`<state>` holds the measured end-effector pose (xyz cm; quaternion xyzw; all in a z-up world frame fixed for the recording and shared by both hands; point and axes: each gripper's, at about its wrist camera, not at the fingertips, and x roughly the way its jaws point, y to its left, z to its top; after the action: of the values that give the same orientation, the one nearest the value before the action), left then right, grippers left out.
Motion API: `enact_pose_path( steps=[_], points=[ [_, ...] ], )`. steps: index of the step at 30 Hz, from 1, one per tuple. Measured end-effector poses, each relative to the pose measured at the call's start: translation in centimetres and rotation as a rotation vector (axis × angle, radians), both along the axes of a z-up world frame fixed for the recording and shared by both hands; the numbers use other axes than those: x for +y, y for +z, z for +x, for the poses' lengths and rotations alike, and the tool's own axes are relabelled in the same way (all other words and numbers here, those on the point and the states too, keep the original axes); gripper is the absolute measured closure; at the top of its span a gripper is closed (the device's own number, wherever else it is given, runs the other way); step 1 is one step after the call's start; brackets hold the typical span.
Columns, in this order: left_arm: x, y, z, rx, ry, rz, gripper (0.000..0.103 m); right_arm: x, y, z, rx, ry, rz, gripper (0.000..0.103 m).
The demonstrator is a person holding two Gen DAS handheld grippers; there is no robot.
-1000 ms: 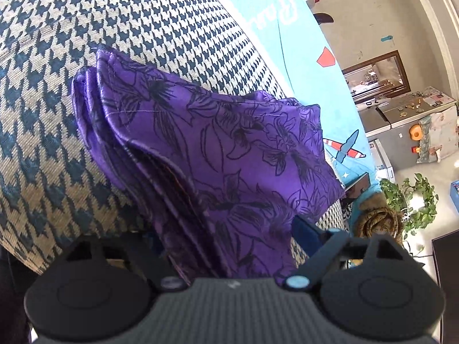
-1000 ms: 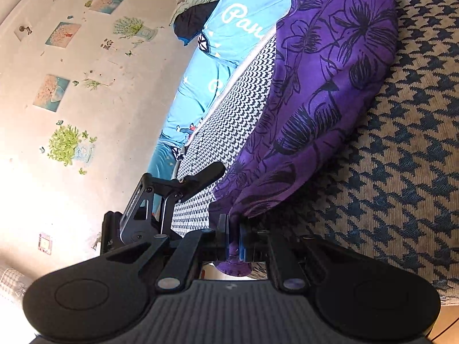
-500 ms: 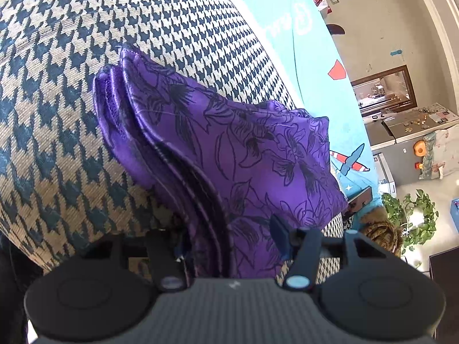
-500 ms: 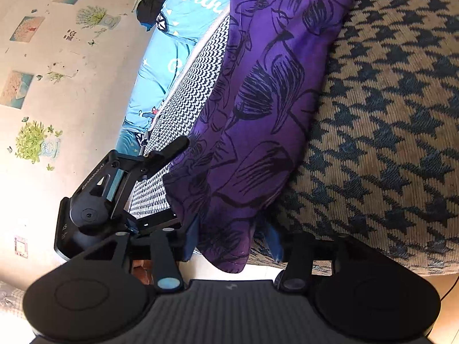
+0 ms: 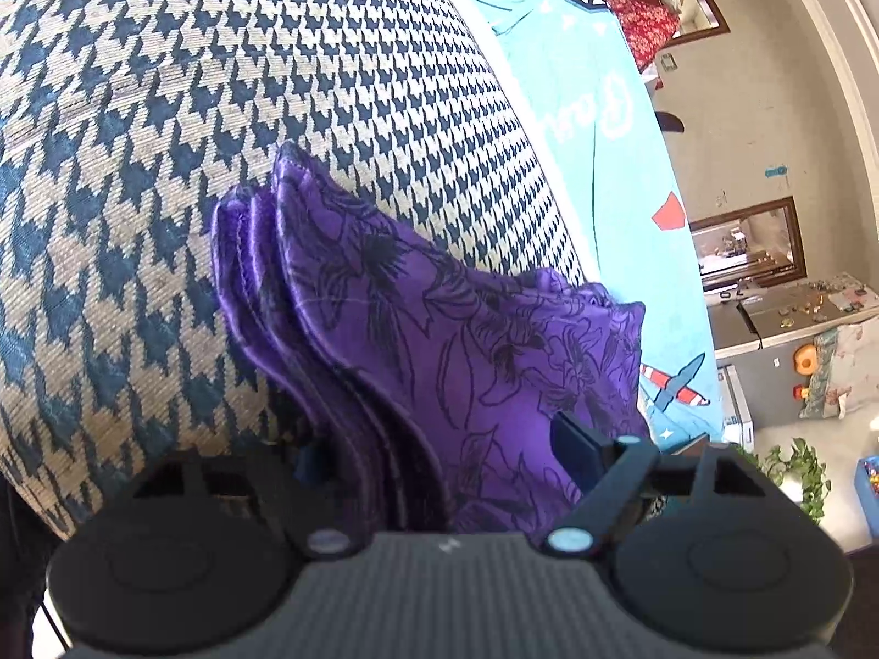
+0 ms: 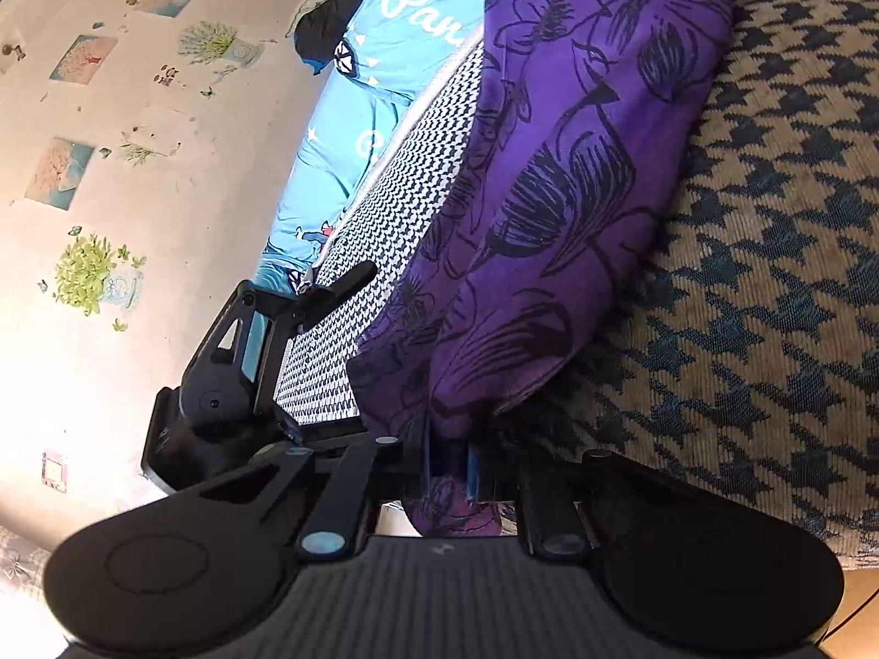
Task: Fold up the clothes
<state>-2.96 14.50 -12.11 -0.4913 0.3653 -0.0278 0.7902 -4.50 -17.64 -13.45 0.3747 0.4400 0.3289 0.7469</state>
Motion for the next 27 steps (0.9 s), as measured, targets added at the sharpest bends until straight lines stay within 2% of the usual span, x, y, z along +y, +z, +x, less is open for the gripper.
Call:
enact_pose_path(
  steps=[3,5,6,7,9,12,19,27],
  points=[
    [0.2,0.2,0.9,-0.014,0.019,0.032,0.018,-0.1,0.3,-0.1,0.0,-0.001,0.008,0.09],
    [0.4,0.2,1.4,-0.016,0.021,0.043,0.024,-0.2,0.4,-0.2,0.001,-0.002,0.013,0.09],
    [0.5,0.2,1.7,-0.012,0.02,0.06,0.036,-0.2,0.5,-0.2,0.0,-0.002,0.01,0.09],
    [0.4,0.3,1.9,-0.003,0.016,0.089,0.043,-0.1,0.6,-0.2,-0.003,-0.002,0.006,0.09],
    [0.6,0.2,2.1,0.022,0.016,0.129,0.073,0.1,0.8,-0.3,-0.009,0.003,-0.01,0.09],
    [1.1,0.0,2.2,0.054,0.029,0.15,0.093,0.7,1.1,-0.5,-0.024,0.017,-0.042,0.091],
    [1.9,2.5,1.3,-0.021,0.08,0.213,0.093,2.6,1.8,-1.6,-0.06,0.034,-0.112,0.092],
    [5.0,5.7,1.2,-0.051,0.119,0.28,0.093,6.3,3.3,-2.1,-0.107,0.087,-0.134,0.093]
  ],
)
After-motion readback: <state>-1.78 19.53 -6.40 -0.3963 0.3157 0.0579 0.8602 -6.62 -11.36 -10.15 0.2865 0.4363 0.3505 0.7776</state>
